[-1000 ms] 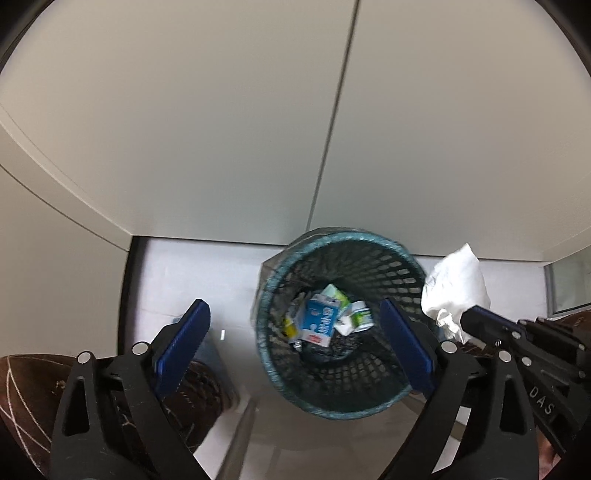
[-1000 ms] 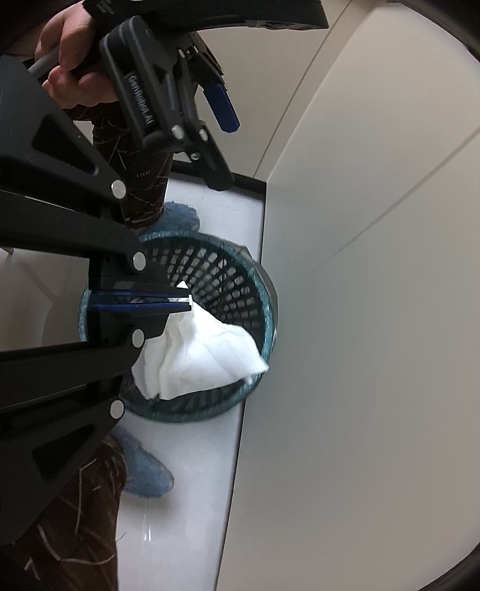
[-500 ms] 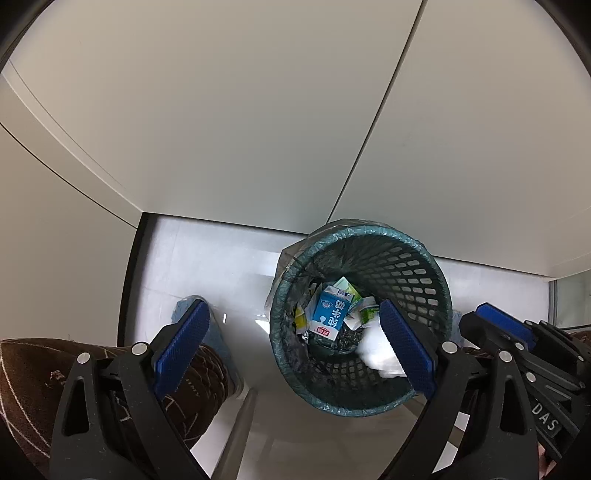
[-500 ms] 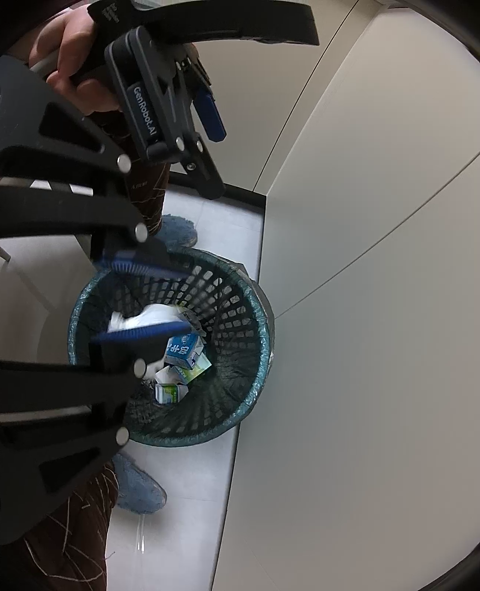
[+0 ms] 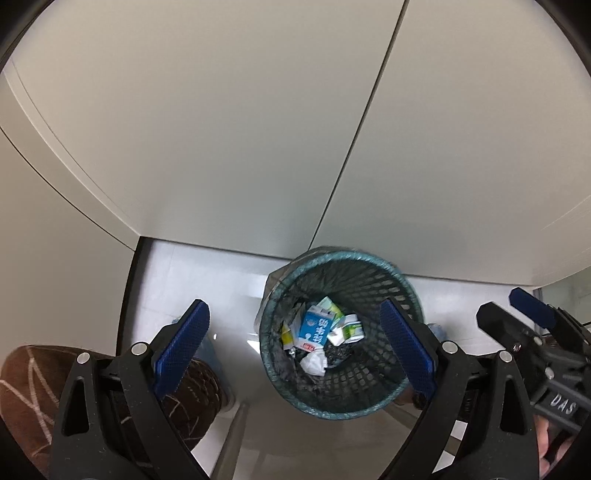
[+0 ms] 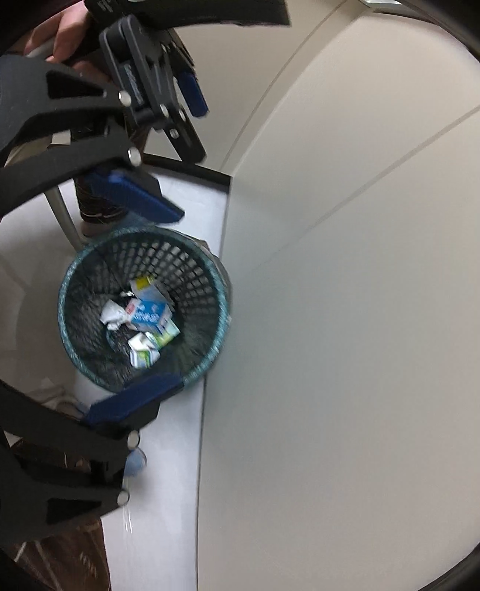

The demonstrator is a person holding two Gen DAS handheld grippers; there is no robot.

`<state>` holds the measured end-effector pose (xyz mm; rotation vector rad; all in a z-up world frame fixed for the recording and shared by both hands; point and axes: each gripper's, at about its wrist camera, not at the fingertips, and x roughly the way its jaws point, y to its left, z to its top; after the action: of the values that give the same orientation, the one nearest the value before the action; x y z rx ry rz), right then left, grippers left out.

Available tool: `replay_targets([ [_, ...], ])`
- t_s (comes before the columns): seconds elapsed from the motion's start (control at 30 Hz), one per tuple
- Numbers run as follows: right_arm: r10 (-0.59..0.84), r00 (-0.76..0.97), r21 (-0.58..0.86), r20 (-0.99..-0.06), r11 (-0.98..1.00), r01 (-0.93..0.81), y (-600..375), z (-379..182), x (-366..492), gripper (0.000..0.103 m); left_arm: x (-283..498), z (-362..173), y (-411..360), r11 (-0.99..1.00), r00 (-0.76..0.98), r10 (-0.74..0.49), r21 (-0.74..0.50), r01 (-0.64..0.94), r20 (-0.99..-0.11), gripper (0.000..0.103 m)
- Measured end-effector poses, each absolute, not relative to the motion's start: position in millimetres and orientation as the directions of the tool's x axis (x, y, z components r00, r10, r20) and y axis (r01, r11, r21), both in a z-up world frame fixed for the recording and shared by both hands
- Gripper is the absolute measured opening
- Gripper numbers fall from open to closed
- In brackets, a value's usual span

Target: Collect trash

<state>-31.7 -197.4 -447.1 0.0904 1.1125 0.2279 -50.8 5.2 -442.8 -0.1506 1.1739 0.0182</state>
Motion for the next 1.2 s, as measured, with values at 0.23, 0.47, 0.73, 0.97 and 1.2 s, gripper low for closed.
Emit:
replay_targets([
  [0.23,0.159,0.491,0.122,-0.857,0.987,-0.106,-220,-390,-41,0.090,-67,-387,-1,0.993,0.459,-0.073,-0.107,-0.049,-0.885,0.092],
  [0.47,0.148,0.604,0.073,-0.783,0.986,-0.147,-234,-309,-58,0.091,-77,-312,-17,0.992,0.535,-0.105,-0.128,-0.006,-0.838,0.092],
  [0.73,0.148,0.704,0.038,-0.695,0.985,-0.170,-247,-221,-74,0.091,-88,-225,-32,0.991,0.606,-0.098,-0.131,-0.009,-0.789,0.094],
  [0.97,0.142,0.776,0.019,-0.614,0.986,-0.166,-264,-152,-82,0.091,-95,-146,-50,0.996,0.694,-0.076,-0.089,0.017,-0.716,0.097],
  [1.2,0.109,0.814,-0.004,-0.571,0.991,-0.136,-281,-86,-71,0.091,-73,-77,-67,0.996,0.739,-0.063,-0.083,0.010,-0.670,0.097],
])
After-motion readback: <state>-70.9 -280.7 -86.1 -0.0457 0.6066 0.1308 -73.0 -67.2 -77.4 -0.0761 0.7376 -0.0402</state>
